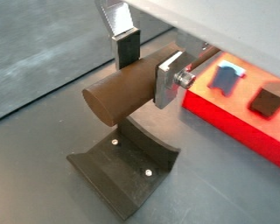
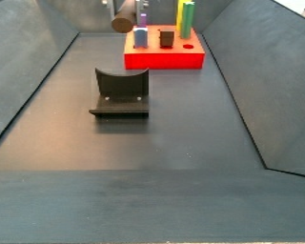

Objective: Pick up the oval object. Move up. Place the oval object on the fixture. Regrasp the oval object. Move to above the board. Insert the oval object.
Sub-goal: Place the oval object on the fixture.

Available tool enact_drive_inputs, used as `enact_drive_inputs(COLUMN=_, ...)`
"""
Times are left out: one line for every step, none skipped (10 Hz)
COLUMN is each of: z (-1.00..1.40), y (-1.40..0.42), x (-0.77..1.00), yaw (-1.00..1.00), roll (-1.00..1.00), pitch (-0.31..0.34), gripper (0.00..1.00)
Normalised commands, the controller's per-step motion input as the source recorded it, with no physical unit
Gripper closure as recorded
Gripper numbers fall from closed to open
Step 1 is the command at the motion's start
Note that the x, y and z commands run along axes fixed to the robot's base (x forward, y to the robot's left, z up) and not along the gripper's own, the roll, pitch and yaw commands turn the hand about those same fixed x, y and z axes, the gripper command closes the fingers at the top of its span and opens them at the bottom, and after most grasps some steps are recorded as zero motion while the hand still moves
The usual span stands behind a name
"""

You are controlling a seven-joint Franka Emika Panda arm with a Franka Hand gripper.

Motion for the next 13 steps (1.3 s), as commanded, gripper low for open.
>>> enact_drive_inputs(z=-0.17, y=0.56, x=0.23, yaw=0.08, roll=-1.0, pitch=0.103, gripper=1.0)
enact_drive_inputs(z=-0.17, y=0.55, x=0.18, yaw=0.04, roll=-1.0, pitch=0.095, gripper=1.0)
enact_drive_inputs(z=-0.09, y=0.39, x=0.09, yaw=0.0, roll=-1.0, pitch=0.108, gripper=1.0)
enact_drive_inputs(z=-0.03, y=0.23, x=0.02, yaw=-0.01, roll=-1.0, pitch=0.132, gripper=1.0)
enact_drive_inputs(z=-0.02, y=0.12, x=0.02, yaw=-0.03, roll=-1.0, pitch=0.136, gripper=1.0)
enact_drive_inputs(z=-0.03, y=0.09, x=0.04, yaw=-0.05, roll=-0.95, pitch=0.141, gripper=1.0)
enact_drive_inputs(z=-0.02, y=0.07, x=0.07, yaw=-0.07, roll=-0.7, pitch=0.145, gripper=1.0)
enact_drive_inputs(z=-0.01, y=0.07, x=0.09, yaw=-0.08, roll=-0.53, pitch=0.141, gripper=1.0)
enact_drive_inputs(z=-0.01, y=0.05, x=0.08, yaw=-0.08, roll=-0.31, pitch=0.121, gripper=1.0)
enact_drive_inputs(z=-0.01, y=0.03, x=0.07, yaw=-0.08, roll=-0.23, pitch=0.096, gripper=1.0)
enact_drive_inputs(z=-1.0, y=0.06, x=0.1, yaw=-0.12, roll=-1.0, pitch=0.028, gripper=1.0)
enact_drive_inputs(z=-1.0, y=0.07, x=0.1, yaw=-0.12, roll=-1.0, pitch=0.018, gripper=1.0)
enact_drive_inputs(z=-1.0, y=0.07, x=0.11, yaw=-0.12, roll=-1.0, pitch=0.035, gripper=1.0)
